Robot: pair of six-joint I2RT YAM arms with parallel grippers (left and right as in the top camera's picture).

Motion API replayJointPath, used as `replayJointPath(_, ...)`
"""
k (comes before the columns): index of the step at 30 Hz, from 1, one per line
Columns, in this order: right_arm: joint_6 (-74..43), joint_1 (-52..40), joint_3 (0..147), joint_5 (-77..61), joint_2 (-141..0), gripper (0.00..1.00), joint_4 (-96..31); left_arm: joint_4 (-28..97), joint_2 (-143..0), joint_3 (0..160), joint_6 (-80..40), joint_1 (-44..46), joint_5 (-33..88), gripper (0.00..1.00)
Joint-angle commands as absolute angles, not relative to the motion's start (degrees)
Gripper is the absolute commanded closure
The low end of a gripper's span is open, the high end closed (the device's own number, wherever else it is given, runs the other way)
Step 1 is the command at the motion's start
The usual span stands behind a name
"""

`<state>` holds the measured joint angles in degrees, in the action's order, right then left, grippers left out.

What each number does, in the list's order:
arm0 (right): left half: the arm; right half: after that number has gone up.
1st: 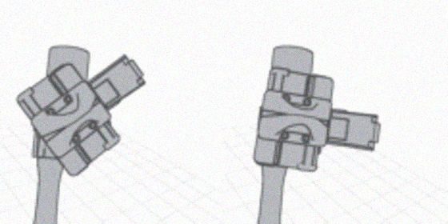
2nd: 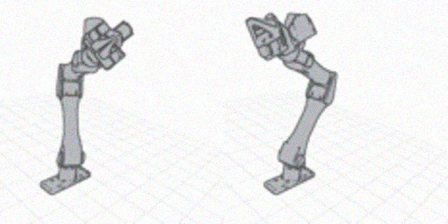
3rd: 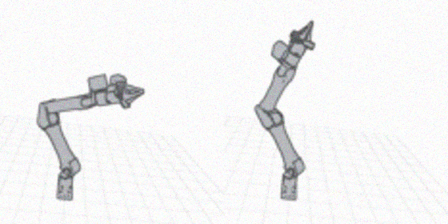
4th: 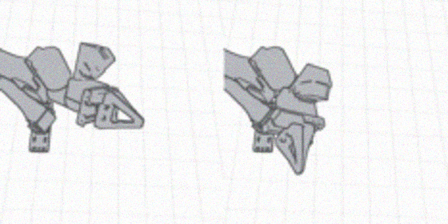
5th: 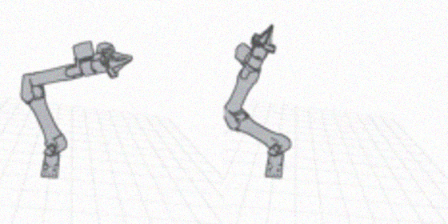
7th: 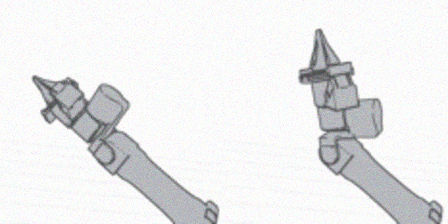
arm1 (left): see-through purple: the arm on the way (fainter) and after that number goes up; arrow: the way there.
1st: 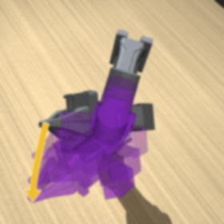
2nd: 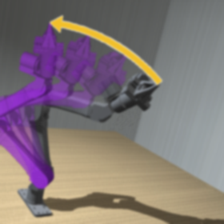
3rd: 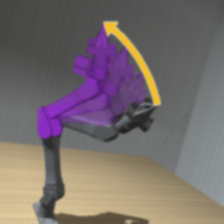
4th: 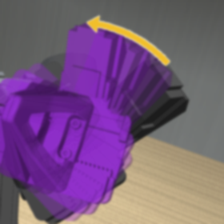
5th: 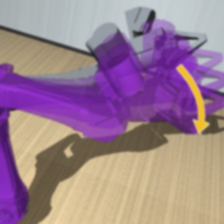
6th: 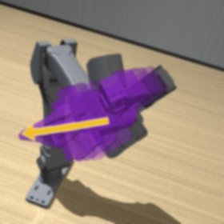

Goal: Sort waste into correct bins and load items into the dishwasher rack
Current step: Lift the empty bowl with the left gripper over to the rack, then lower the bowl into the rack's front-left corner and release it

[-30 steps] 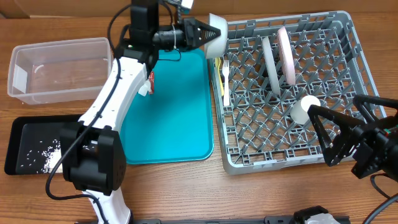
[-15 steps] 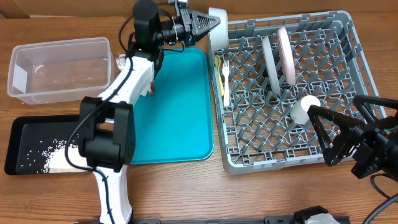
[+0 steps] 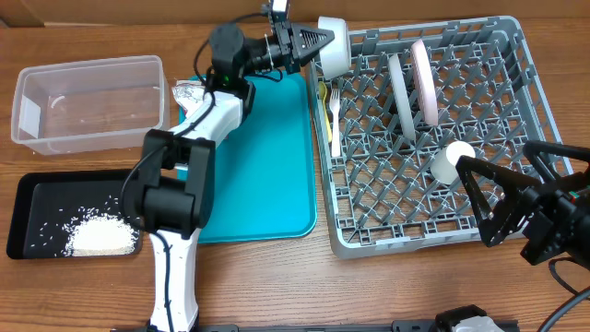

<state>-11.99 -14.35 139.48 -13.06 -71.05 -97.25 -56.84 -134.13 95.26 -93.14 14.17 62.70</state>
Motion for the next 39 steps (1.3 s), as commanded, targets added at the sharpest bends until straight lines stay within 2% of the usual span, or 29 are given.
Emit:
replayJointPath(1, -12.03, -14.57, 139.57, -12.45, -70.94, 0.0, -97.03, -61.39, -136.68, 95.7, -100.03, 14.33, 61.23, 0.95)
replayJointPath(11, -12.05, -14.57, 139.57, -12.45, -70.94, 0.0, -97.03, -73.91, -141.03, 95.68, -105.12, 15.09, 59.79, 0.95)
replayJointPath(35, -12.03, -14.57, 139.57, -12.45, -70.94, 0.0, -97.03, -70.26, -141.27, 95.37, -100.09, 18.33, 50.81, 0.95)
replayJointPath(39, -12.05, -14.57, 139.57, -12.45, -70.94, 0.0, -97.03, -65.71, -141.27, 94.48, -97.95, 18.41, 50.17, 0.95)
